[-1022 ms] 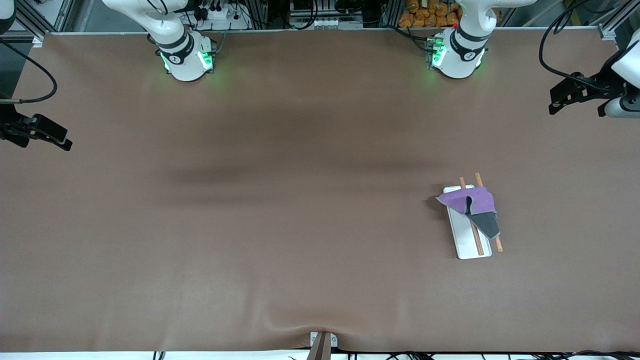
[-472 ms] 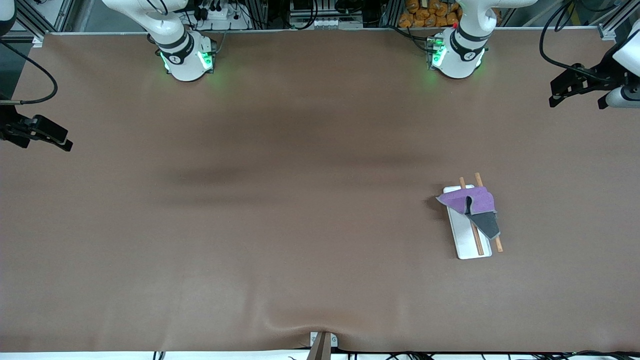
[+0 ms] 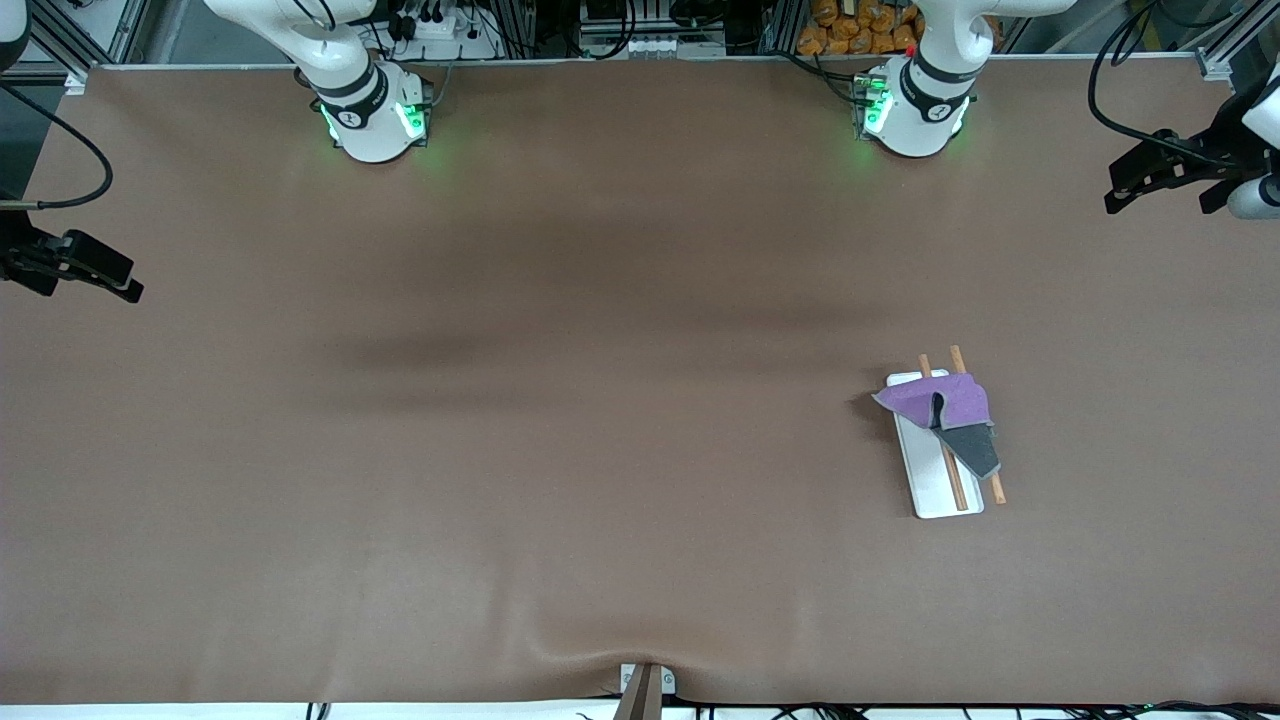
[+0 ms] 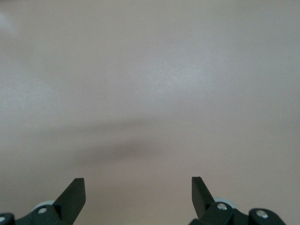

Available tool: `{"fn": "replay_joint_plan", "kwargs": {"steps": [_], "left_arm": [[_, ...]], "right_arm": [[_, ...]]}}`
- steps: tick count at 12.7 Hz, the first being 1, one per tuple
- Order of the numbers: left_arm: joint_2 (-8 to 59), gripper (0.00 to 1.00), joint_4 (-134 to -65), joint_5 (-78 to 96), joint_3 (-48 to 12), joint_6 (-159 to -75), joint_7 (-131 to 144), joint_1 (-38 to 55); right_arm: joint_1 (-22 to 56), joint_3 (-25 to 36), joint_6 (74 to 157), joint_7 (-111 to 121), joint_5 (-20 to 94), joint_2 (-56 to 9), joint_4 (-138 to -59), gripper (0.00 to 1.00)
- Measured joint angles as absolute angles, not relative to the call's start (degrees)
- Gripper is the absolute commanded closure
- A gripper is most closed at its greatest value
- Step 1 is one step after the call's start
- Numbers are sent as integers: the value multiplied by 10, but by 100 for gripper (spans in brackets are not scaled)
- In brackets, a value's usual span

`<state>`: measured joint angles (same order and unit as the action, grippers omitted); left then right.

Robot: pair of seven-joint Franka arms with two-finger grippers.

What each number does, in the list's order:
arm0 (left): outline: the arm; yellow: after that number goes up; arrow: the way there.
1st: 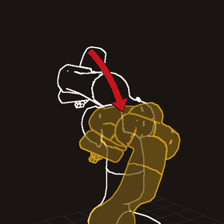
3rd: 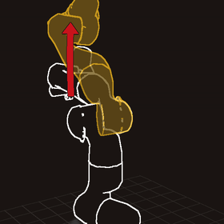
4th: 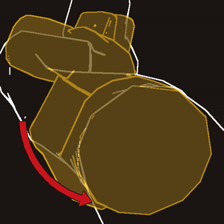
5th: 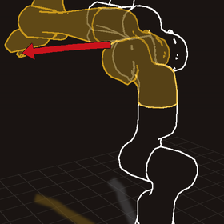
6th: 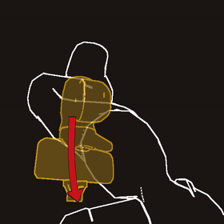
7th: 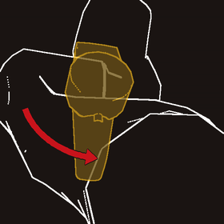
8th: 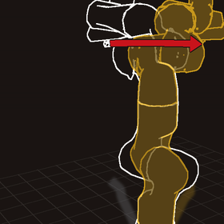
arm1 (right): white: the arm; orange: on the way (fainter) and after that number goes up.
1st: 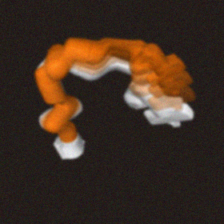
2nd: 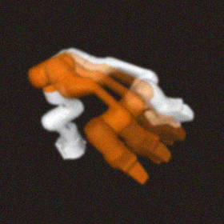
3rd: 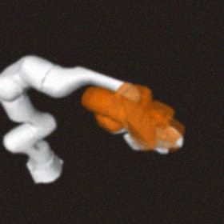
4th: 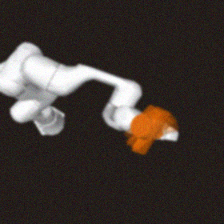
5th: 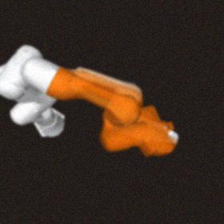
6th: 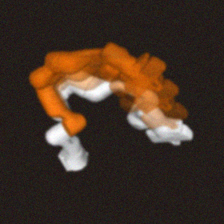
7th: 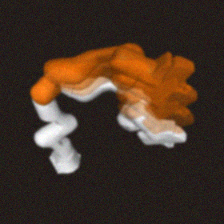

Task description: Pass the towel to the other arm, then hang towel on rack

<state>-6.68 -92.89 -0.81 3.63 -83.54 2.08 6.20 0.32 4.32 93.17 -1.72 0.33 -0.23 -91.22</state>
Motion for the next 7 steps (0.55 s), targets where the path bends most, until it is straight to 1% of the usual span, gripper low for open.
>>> {"fn": "replay_joint_plan", "kwargs": {"steps": [7], "left_arm": [[-59, 0, -919, -7, 36, -837, 36, 72]], "right_arm": [[3, 43, 932, -17, 3, -2, -912, 0]]}}
